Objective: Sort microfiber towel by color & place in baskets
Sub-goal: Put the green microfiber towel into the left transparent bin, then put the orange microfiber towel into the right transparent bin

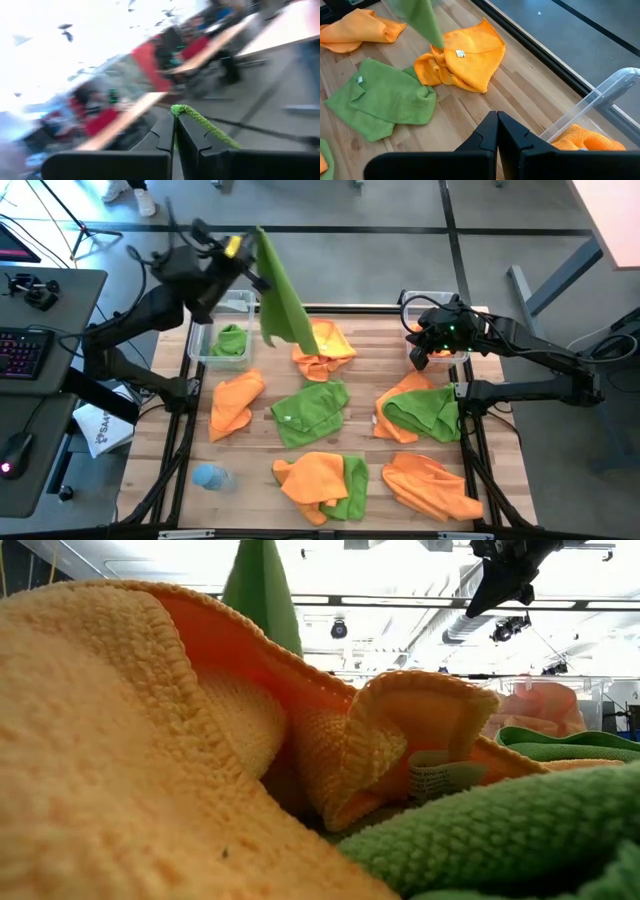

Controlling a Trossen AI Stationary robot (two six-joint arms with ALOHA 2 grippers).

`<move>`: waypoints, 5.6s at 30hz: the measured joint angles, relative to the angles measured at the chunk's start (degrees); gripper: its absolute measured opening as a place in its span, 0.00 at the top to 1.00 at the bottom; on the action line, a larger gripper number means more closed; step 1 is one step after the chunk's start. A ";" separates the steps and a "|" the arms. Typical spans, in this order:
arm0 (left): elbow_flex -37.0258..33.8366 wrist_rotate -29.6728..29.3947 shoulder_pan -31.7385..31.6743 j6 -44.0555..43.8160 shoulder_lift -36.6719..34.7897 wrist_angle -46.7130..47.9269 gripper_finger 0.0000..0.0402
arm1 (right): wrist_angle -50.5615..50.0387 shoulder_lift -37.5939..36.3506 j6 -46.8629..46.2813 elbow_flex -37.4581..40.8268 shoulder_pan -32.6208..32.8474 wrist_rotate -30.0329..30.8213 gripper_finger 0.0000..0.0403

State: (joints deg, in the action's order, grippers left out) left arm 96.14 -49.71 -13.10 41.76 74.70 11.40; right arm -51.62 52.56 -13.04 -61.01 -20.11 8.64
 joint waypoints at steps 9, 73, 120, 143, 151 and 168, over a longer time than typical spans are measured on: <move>0.00 -13.92 -2.49 13.90 -5.19 -11.15 1.00 | 0.00 0.00 0.00 0.00 0.01 0.02 1.00; -39.58 40.06 -42.02 -22.14 -6.74 41.48 1.00 | 30.00 15.56 -1.80 0.02 21.43 0.66 1.00; -39.58 51.04 -30.48 -36.28 -24.64 41.57 0.82 | 33.32 21.81 -10.08 0.02 21.28 8.21 1.00; -39.52 31.14 22.88 -69.12 -21.73 41.06 1.00 | 29.95 21.81 -17.67 0.00 38.08 12.06 1.00; -39.52 31.18 26.32 -65.50 -21.73 42.24 1.00 | 28.34 23.90 -29.54 -3.28 48.91 21.93 1.00; -39.53 34.13 26.82 -59.51 -21.73 48.99 1.00 | -11.04 65.99 -38.75 -55.08 52.45 1.07 1.00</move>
State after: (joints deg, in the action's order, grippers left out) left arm 56.61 -15.57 13.72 -17.75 52.97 60.39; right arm -62.65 118.54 -51.79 -116.09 32.34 9.71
